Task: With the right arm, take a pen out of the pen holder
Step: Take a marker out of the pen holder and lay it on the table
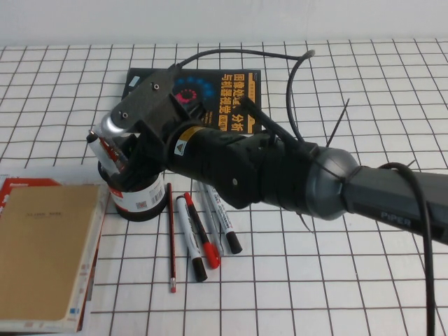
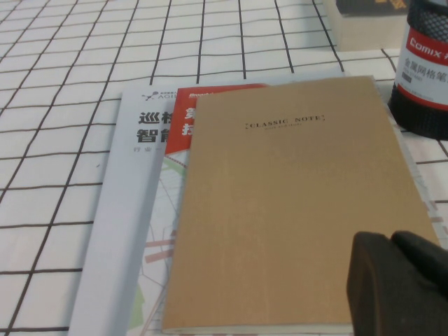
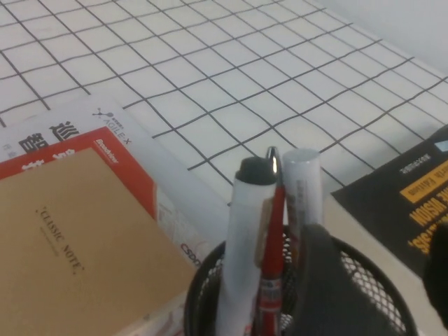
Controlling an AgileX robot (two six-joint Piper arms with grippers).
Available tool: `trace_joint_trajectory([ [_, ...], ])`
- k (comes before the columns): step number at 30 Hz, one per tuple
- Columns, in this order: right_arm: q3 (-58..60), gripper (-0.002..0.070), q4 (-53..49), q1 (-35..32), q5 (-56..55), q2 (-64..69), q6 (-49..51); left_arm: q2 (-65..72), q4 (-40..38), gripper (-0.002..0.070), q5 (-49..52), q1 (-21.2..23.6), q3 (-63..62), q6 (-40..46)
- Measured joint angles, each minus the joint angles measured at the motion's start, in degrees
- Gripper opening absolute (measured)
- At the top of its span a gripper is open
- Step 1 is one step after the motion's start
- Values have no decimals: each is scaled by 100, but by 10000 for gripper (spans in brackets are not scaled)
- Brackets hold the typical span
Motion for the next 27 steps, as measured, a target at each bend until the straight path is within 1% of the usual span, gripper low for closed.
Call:
trace_joint_trajectory([
  [7,-501,285,0,35,358,351,-4,0,0,-4,0,0,0,0],
  [27,-1234,285,0,-58,358,1113,-19,0,0,-4,0,0,0,0],
])
